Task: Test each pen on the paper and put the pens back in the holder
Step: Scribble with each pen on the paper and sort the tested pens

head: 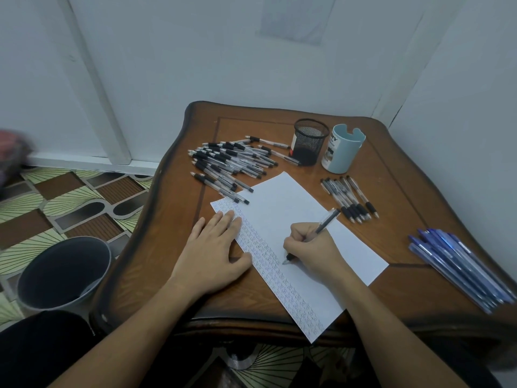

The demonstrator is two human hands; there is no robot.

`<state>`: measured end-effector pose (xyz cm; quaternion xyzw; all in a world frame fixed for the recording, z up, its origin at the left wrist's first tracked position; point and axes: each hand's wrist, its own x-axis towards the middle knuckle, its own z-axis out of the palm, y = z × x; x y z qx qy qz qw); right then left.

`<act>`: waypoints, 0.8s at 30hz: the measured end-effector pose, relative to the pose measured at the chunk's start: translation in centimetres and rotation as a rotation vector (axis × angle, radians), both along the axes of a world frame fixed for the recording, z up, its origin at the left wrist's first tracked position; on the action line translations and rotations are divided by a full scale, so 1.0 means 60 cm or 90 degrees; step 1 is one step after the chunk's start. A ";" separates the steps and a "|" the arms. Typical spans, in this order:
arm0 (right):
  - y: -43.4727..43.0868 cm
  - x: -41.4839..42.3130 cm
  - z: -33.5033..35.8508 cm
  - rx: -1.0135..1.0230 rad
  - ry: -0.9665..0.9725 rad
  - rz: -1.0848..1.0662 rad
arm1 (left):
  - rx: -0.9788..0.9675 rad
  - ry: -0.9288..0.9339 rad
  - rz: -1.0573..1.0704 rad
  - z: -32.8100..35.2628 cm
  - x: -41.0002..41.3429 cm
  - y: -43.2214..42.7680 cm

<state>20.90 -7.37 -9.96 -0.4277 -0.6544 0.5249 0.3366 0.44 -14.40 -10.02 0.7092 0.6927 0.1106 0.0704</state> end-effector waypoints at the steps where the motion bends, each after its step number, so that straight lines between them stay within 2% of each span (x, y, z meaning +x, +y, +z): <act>1: 0.000 0.000 0.000 0.002 0.001 0.005 | 0.000 0.001 -0.001 0.000 -0.001 0.000; 4: 0.001 0.001 0.001 0.027 -0.028 -0.010 | 0.000 0.010 -0.002 -0.001 -0.001 0.001; 10: 0.013 0.005 0.022 -0.088 0.139 -0.138 | 0.005 0.001 0.000 0.001 0.000 -0.002; 17: 0.013 -0.001 0.041 -0.108 0.140 -0.216 | 0.004 -0.011 -0.002 -0.001 -0.001 0.000; 21: 0.015 -0.003 0.043 -0.147 0.175 -0.212 | 0.004 -0.007 0.000 0.001 -0.001 -0.002; 24: 0.019 0.000 0.055 -0.172 0.133 -0.191 | 0.003 0.000 0.000 0.002 0.000 -0.002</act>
